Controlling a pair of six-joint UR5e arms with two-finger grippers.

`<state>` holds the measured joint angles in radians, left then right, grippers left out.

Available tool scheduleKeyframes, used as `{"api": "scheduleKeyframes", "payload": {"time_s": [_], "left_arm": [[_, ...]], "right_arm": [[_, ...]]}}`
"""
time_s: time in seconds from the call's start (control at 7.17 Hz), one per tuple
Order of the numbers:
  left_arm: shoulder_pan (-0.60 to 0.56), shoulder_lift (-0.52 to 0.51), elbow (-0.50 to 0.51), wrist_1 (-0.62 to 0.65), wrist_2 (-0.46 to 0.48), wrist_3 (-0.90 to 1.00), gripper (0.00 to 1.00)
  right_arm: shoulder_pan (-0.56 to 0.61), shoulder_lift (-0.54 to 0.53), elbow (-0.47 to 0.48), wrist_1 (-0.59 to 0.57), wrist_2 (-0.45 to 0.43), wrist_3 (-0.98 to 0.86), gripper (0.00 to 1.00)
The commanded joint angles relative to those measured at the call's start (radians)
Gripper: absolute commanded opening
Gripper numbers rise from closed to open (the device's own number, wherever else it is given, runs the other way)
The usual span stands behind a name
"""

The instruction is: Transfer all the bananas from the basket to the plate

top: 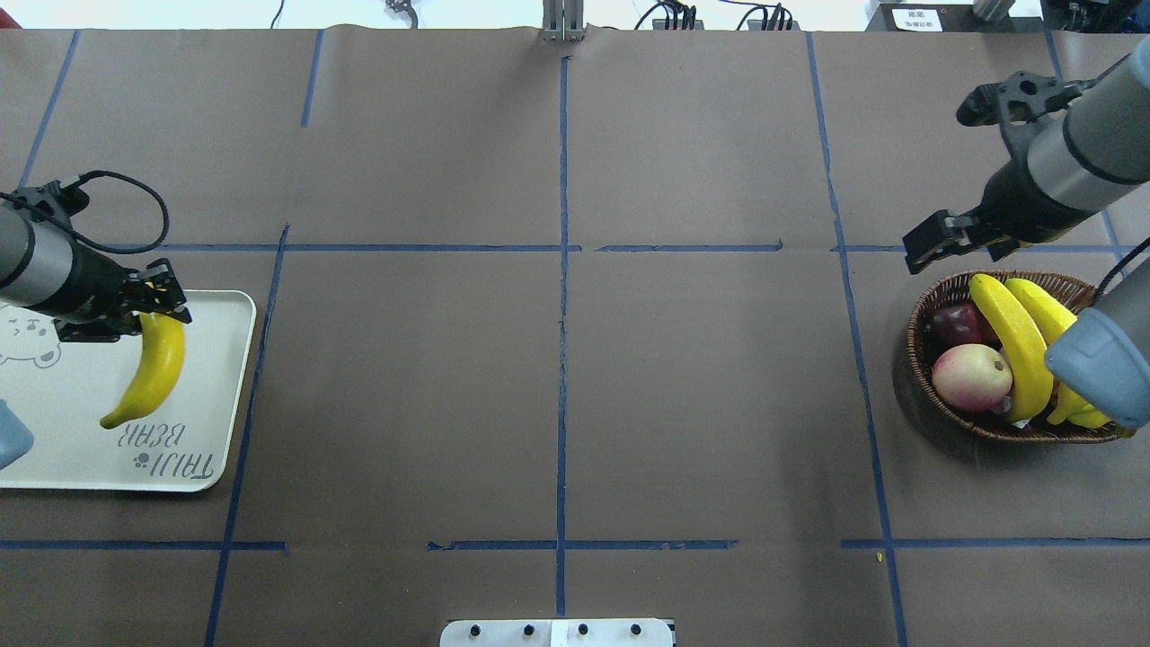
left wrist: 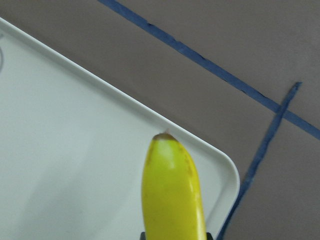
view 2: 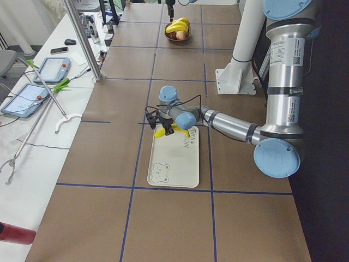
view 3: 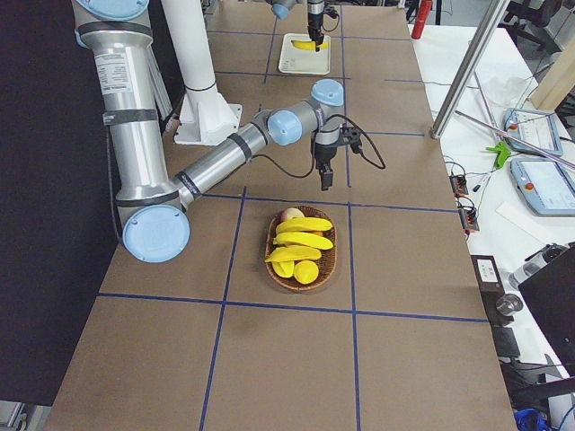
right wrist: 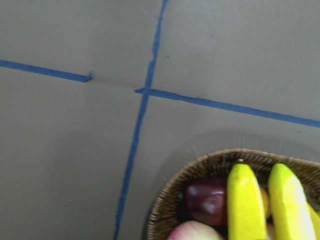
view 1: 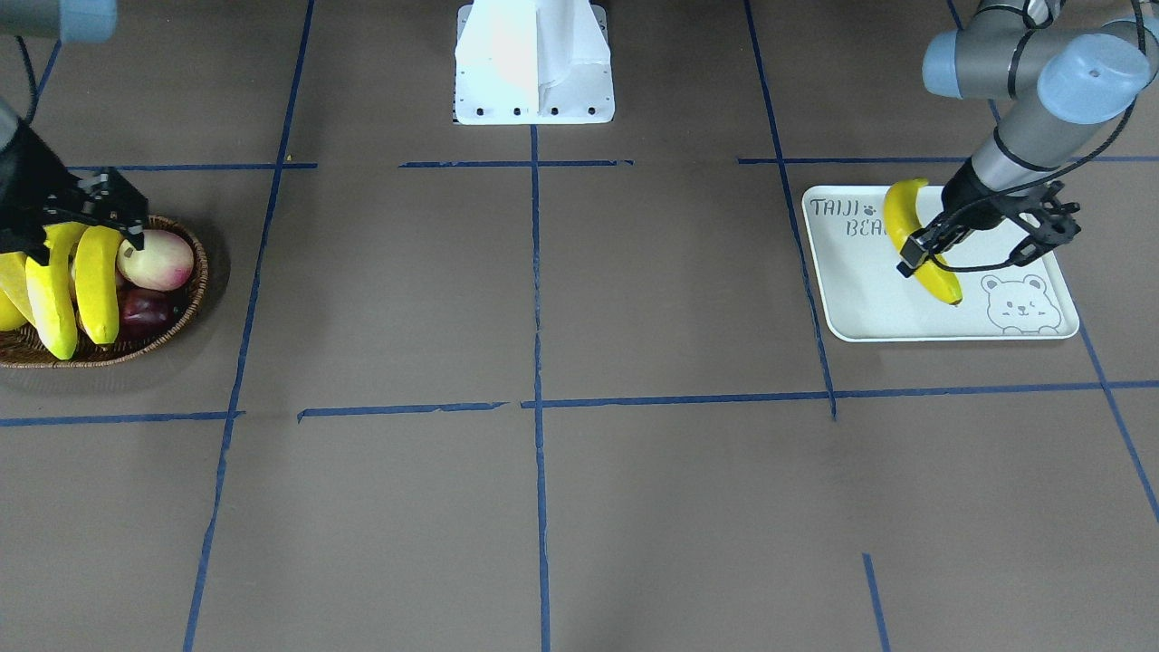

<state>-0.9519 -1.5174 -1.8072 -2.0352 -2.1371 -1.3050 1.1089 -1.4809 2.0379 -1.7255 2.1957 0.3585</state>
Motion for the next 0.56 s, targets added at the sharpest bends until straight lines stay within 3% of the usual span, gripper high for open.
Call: {"api": "scheduleKeyframes", "payload": {"time_s": [0.0, 0.14, 0.42], "left_arm": [[-0.103, 0.037, 0.095, -0.002, -0.001, 0.128, 0.00], [-0.111, 0.046, 0.156, -0.051, 0.000, 0.128, 0.00], [-0.131, 0.046, 0.343, -0.295, 0.002, 0.119, 0.03]], "right_arm": [[0.155, -0.093, -0.057, 0.003, 0.111, -0.285, 1.00], [0.164, -0.104, -0.059, 0.004, 0.108, -0.302, 1.00], [0.166, -0.110, -0.056, 0.006, 0.107, -0.299, 1.00]]}}
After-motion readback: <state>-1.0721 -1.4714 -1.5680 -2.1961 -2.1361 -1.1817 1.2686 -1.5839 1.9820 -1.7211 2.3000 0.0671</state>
